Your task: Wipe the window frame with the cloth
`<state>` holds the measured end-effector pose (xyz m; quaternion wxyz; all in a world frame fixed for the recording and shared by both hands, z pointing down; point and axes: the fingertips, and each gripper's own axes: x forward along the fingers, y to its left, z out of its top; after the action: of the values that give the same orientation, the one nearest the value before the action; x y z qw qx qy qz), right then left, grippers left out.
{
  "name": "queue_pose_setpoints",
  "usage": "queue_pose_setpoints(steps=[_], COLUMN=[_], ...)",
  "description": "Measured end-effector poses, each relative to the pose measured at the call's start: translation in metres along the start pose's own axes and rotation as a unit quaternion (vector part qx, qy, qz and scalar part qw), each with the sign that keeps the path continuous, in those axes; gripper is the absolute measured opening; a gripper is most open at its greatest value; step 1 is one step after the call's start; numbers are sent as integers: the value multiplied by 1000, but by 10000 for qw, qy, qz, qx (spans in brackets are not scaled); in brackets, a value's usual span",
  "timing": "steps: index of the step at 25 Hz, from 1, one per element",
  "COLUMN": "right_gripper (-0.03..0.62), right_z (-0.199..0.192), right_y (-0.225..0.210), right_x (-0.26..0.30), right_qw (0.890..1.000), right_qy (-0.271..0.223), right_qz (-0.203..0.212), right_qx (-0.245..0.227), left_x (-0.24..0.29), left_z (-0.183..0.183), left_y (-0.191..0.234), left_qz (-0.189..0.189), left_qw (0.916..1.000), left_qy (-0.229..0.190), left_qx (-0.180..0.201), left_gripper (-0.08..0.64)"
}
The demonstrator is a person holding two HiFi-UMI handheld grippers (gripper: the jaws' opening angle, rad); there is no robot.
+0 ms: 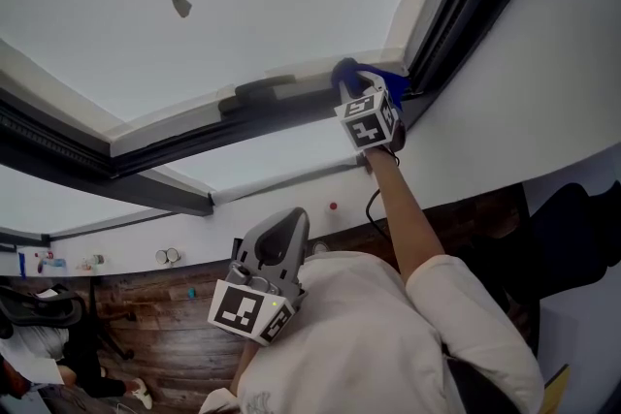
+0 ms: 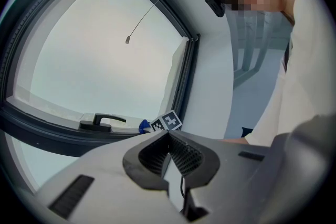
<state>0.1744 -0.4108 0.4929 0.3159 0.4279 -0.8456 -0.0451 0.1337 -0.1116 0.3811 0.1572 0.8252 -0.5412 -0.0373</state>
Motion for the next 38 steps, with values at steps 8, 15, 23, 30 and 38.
queue_pose_setpoints(steps=[8,15,23,30,38], right_gripper=[81,81,81,81,80], right_z=[11,18,24,26,30], right_y=[21,36,50,57,65], right_x=[0,2,2,3,3], right_qw=[9990,9973,9964,9966,9972], right_qy=[23,-100,-192,-169,-173], right_qz=[456,732,823,801,726], right_qx=[5,46,-29,-90,-86], left_x=[-6,-7,-6,-11,-23], left_z=[-5,-7,-6,-6,-6], left_y=[-6,-9,-11,-6,2], left_qz=[93,138,127,146,143], left_qw=[9999,9998,9998,9997,9997], left_qy=[-95,-125,-127,-135,-135], left_qx=[-79,-104,-111,-117,-132], left_gripper=[9,9,9,9,9])
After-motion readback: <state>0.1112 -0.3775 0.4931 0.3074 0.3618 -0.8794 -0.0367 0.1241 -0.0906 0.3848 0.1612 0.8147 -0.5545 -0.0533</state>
